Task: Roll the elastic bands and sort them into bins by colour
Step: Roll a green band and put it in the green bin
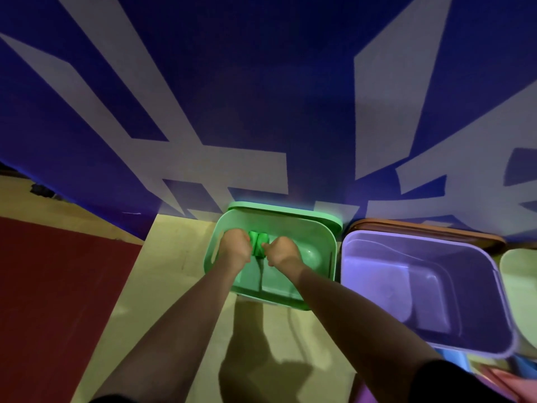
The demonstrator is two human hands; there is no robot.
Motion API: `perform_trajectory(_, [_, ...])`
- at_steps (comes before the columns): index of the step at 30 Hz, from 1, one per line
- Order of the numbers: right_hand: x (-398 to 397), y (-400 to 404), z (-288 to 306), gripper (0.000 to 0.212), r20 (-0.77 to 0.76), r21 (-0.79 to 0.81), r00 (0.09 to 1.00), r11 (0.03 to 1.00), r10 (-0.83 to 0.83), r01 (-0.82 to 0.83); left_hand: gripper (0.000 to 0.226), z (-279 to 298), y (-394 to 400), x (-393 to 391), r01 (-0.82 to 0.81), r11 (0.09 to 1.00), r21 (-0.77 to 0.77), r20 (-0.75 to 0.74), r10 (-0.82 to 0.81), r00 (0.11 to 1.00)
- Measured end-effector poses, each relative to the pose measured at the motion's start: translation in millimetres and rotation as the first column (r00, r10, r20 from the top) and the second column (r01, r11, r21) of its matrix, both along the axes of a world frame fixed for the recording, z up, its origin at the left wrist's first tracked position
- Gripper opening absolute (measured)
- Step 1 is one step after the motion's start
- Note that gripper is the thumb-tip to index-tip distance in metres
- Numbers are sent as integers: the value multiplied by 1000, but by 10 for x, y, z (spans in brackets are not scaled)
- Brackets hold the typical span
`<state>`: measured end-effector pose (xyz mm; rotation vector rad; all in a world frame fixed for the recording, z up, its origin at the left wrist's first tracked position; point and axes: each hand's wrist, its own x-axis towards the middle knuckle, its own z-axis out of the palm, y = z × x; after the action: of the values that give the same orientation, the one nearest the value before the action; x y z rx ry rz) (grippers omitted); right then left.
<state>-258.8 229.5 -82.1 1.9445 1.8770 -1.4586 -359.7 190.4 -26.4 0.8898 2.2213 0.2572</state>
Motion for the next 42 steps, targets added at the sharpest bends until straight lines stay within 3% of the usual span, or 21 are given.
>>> perform_trajectory(2, [32,13,53,34,-13,-28,999,999,34,-35,7,30,-23,-23,14,1000,12,45,-14,999])
perform_trajectory(4, [65,34,102,30,-5,-54,998,996,70,-71,16,37,-35,-15,-75,996,45,103,70,992])
perform_trajectory(8, [118,50,207,37,23,-44,993,992,117,-116,18,112,-90,33,-182,979,91,208,160,965])
perform_trajectory(14, [207,-14,390,35,22,-5,991,992,129,-129,20,217,-200,26,-191,980,52,225,174,959])
perform_trajectory(23, [414,-143,753,32,-145,34,985,996,89,-85,12,526,-431,87,-279,952,127,349,221,911])
perform_trajectory(26, [520,-271,914,29,-292,54,956,998,4,12,18,721,-513,213,-298,933,204,425,190,885])
perform_trajectory(30, [819,-530,1274,12,-535,43,832,979,-147,201,18,1075,-684,540,-306,890,337,518,96,850])
perform_trajectory(34, [1362,-864,1589,11,-668,62,703,924,-243,378,19,1354,-948,1006,-224,887,403,546,-36,837])
perform_trajectory(37, [1833,-1126,1719,12,-699,49,643,876,-313,480,20,1418,-1165,1376,-140,904,404,571,-129,810])
perform_trajectory(42, [2662,-1575,1616,15,-667,98,645,814,-373,573,19,1290,-1471,1920,-41,929,367,602,-204,772])
